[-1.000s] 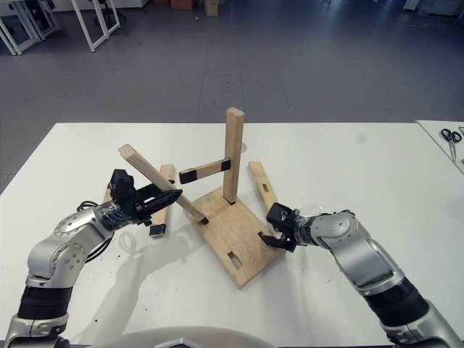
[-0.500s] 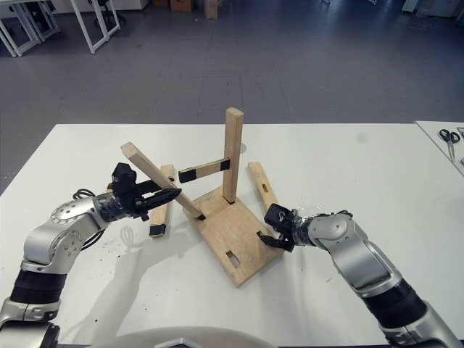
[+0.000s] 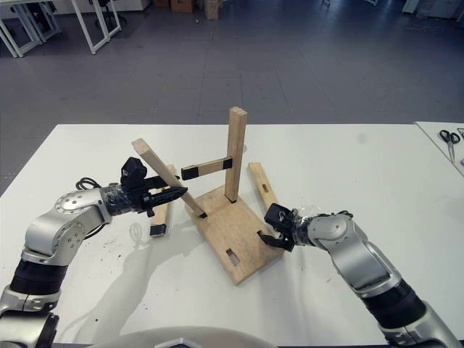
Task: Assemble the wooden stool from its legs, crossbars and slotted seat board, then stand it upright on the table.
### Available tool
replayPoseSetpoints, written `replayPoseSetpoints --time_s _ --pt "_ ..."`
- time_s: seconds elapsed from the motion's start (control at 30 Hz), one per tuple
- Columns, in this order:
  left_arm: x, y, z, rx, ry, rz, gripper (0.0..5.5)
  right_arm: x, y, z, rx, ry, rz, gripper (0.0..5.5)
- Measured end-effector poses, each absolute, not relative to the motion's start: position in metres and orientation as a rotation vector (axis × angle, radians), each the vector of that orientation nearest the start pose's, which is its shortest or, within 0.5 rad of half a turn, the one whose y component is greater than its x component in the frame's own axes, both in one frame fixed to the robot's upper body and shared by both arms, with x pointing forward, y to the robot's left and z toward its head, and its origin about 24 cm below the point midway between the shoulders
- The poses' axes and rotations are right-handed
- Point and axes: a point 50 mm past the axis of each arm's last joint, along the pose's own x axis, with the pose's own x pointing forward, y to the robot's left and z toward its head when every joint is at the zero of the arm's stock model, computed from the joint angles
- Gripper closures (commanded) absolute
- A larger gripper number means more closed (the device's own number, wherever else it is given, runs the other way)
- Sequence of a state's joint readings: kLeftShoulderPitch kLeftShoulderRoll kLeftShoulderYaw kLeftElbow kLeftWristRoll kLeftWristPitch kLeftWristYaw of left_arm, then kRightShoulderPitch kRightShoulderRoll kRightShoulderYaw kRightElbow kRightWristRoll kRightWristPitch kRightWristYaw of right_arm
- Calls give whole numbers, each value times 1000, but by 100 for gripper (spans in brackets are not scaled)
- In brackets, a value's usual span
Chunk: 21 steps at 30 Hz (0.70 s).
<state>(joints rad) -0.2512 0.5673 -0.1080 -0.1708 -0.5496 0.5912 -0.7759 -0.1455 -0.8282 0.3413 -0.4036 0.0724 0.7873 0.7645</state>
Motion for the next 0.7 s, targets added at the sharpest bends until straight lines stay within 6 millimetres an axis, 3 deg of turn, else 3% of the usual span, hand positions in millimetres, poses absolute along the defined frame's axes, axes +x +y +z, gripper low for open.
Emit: replayPoseSetpoints --time_s 0.5,0.6,0.63,0.7 --pt "282 158 104 -16 401 -998 345 231 -181 76 -702 637 870 230" --pt "282 158 104 -16 400 -994 345 235 -180 76 -611 619 815 230" --pt "282 159 104 -15 398 -981 345 239 -181 79 -552 606 777 230" --pt "281 159 104 -13 393 -980 345 255 -181 106 -459 485 684 230"
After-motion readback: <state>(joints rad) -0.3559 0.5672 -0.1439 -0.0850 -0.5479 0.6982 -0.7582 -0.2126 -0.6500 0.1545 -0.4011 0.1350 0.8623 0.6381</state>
